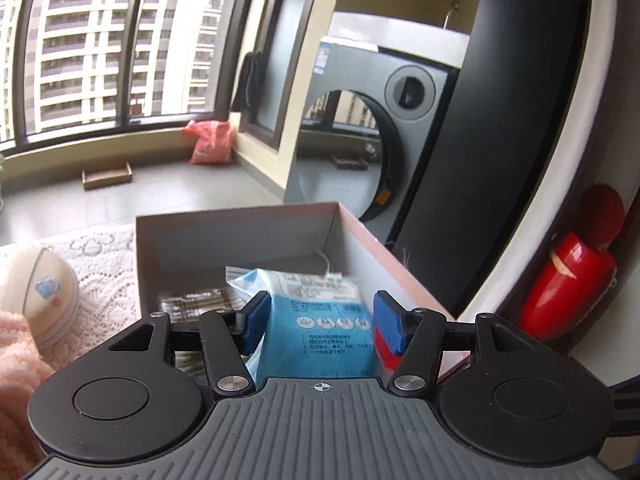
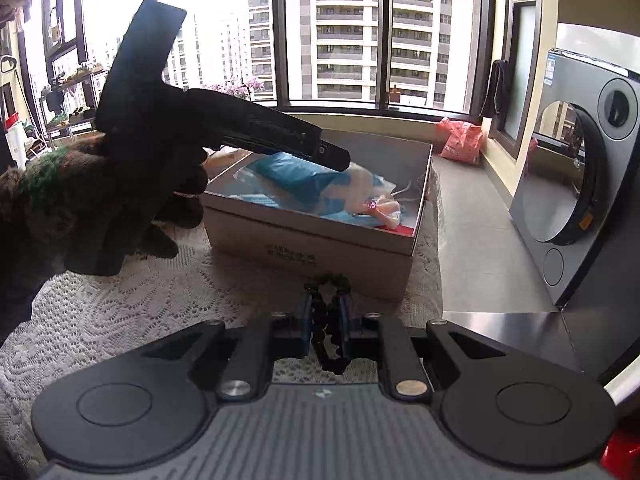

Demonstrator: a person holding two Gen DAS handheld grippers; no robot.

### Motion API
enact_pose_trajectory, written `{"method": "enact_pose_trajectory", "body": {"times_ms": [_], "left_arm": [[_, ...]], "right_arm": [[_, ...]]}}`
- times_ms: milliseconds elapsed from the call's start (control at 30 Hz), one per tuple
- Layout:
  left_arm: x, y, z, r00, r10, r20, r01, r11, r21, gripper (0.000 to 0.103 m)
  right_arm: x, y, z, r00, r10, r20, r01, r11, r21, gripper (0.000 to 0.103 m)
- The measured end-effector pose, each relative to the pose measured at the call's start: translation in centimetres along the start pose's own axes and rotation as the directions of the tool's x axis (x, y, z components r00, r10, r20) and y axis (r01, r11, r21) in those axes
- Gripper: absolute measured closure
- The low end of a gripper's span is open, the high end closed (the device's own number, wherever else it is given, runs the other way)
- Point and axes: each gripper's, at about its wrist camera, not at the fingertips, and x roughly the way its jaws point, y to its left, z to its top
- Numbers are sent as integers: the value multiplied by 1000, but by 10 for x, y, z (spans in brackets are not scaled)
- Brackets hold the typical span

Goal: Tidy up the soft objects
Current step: 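Lower the black bracelet into the pink box and open the right tool, then grasp the pink striped towel with the right tool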

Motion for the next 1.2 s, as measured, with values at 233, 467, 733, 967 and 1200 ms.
{"method": "enact_pose_trajectory", "body": {"times_ms": [233, 467, 733, 967, 1200], "left_arm": [[-34, 22, 10, 994, -104, 43, 107, 990, -88, 43], [-90, 50, -3, 972, 3, 235, 33, 988, -151, 43], [-178, 94, -61, 897, 295, 329, -218, 943, -249, 43], [-189, 120, -117, 944, 275, 182, -203, 919, -337, 35], [-194, 110, -139, 970, 218, 110, -179, 941, -286, 41]], "right_arm": [[33, -30, 104, 992, -52, 114, 49, 998, 31, 88], [99, -38, 166, 999, -51, 14, 50, 996, 78, 56], [120, 54, 143, 995, 97, -31, -99, 994, -48, 41], [156, 148, 142, 969, 229, -96, -239, 965, -107, 30], [195, 172, 144, 941, 284, -185, -288, 958, 7, 21]]}}
